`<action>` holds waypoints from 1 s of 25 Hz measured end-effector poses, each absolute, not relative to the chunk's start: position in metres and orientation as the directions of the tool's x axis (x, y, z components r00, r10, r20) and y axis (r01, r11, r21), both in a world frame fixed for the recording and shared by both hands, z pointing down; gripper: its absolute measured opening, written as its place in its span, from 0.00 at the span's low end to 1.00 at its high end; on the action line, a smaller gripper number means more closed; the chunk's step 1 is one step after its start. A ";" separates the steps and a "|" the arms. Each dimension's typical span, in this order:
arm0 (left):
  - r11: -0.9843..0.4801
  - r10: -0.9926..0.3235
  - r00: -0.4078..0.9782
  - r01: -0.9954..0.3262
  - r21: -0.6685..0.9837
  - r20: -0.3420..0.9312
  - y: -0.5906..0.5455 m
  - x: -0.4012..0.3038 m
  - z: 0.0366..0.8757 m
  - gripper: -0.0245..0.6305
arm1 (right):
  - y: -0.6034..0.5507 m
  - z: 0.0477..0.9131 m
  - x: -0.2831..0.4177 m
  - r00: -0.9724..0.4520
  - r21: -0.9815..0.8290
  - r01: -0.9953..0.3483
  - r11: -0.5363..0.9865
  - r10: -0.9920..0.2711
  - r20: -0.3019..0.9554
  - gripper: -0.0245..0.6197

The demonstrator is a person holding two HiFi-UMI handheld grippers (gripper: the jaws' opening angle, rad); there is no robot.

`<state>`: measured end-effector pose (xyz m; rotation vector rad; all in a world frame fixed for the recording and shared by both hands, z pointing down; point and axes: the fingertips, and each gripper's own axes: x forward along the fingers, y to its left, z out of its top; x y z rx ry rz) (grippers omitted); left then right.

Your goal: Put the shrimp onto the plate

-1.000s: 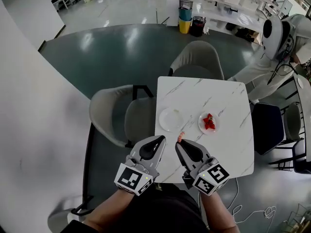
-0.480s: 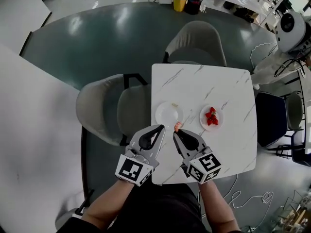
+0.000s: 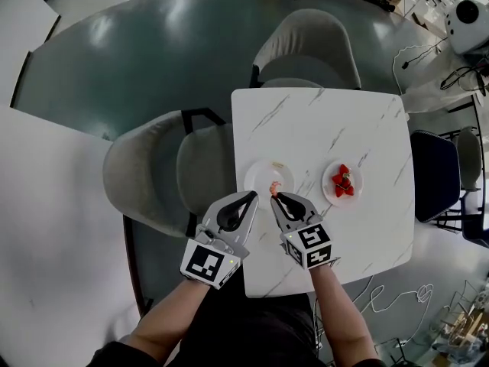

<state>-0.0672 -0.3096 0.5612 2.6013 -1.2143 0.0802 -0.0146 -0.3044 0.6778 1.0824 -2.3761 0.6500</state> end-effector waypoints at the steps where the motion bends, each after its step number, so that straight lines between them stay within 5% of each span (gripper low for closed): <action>1: -0.614 -0.742 0.650 -0.758 0.220 0.167 -0.312 -0.068 0.567 0.05 | -0.306 0.688 -0.015 -0.581 -0.218 -0.784 0.581 -0.563 0.588 0.12; 25: -0.590 -0.736 0.646 -0.759 0.275 0.204 -0.318 -0.078 0.597 0.05 | -0.318 0.781 -0.014 -0.299 -0.008 -0.814 0.580 -0.408 0.862 0.12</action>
